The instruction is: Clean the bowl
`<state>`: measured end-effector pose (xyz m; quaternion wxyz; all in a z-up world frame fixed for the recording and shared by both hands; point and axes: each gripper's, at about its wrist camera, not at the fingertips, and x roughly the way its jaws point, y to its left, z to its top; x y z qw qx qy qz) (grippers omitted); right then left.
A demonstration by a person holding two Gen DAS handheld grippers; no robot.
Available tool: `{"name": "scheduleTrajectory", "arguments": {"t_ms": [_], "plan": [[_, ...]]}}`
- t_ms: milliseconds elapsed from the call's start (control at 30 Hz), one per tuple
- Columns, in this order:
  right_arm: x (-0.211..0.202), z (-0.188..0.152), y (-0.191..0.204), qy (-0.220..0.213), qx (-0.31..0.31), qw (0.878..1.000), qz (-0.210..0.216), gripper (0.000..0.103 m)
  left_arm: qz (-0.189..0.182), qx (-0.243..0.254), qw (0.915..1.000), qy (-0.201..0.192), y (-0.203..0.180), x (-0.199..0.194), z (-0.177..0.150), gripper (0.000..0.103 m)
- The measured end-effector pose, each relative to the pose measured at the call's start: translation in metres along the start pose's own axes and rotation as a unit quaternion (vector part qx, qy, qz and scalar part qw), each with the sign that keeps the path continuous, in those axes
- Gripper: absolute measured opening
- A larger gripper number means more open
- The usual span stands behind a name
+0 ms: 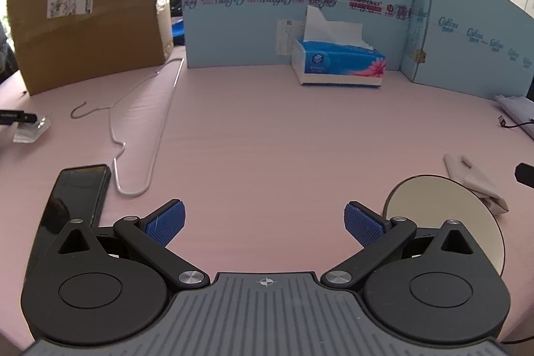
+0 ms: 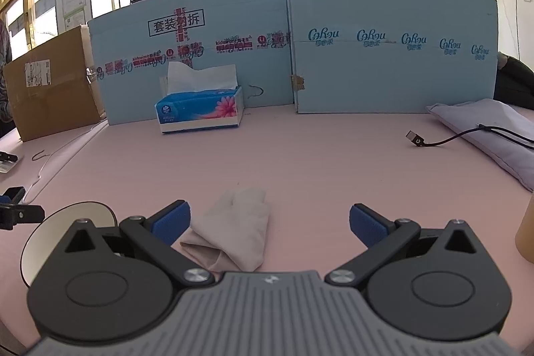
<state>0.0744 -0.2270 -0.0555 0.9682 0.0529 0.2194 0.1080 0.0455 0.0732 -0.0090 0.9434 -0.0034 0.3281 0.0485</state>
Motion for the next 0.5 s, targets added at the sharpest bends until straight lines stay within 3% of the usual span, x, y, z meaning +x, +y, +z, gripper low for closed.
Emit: {"name": "scheduleTrajectory", "arguments": {"t_ms": [500], "plan": [[-0.0044, 0.0020, -0.0024, -0.005, 0.004, 1.000, -0.004, 0.103, 0.006, 0.021, 0.9994, -0.026, -0.0075, -0.0071, 0.0016, 0.103]]}}
